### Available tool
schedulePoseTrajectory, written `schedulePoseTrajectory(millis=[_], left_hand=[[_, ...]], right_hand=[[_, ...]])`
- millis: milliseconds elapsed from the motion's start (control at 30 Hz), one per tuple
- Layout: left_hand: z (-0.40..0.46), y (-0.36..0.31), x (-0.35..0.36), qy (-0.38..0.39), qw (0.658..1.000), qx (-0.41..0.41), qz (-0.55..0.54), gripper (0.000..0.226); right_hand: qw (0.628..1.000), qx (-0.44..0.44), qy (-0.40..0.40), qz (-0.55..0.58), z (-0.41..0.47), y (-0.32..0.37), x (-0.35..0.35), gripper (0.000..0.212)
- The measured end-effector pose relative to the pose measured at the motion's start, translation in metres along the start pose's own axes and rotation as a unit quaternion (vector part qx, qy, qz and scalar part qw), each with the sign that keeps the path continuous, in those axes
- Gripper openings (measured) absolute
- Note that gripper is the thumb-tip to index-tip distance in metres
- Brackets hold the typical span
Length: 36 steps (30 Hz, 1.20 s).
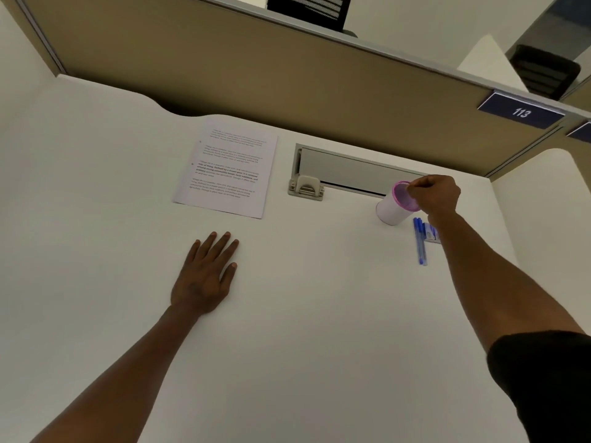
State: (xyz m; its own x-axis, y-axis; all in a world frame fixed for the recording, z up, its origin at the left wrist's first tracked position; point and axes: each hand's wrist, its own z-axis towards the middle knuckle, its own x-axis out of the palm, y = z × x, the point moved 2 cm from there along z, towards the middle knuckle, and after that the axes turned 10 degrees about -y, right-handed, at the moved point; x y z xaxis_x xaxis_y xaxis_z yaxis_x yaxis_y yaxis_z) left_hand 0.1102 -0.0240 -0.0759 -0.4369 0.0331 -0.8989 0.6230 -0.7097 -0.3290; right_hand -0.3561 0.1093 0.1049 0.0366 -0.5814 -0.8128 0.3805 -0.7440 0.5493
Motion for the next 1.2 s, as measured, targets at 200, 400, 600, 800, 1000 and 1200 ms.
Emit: schedulePoseTrajectory(millis=[200,400,600,800,1000,1200], left_hand=[[0.001,-0.003,-0.005,0.016,1.000,-0.009,0.008,0.053],[0.001,-0.001,-0.003,0.025,1.000,-0.011,0.015,0.054],[0.000,-0.002,-0.005,0.034,0.999,-0.012,0.009,0.054],[0.000,-0.002,-0.006,0.031,0.999,-0.015,0.002,0.055],[-0.001,-0.001,-0.006,0.028,0.999,-0.016,-0.003,0.055],[-0.001,-0.002,-0.006,0.031,0.999,-0.016,-0.001,0.056]], right_hand=[[0.957,-0.221,0.187,0.032,-0.145,0.047,0.038,0.005],[0.913,-0.211,0.340,0.083,-0.305,0.041,0.086,0.016],[0.914,-0.267,0.299,0.058,-0.354,0.047,0.104,0.025],[0.914,-0.294,0.278,0.026,-0.364,0.048,0.106,0.015],[0.923,-0.294,0.247,-0.002,-0.373,0.050,0.106,0.009],[0.900,-0.389,0.173,-0.100,-0.377,0.048,0.106,0.008]])
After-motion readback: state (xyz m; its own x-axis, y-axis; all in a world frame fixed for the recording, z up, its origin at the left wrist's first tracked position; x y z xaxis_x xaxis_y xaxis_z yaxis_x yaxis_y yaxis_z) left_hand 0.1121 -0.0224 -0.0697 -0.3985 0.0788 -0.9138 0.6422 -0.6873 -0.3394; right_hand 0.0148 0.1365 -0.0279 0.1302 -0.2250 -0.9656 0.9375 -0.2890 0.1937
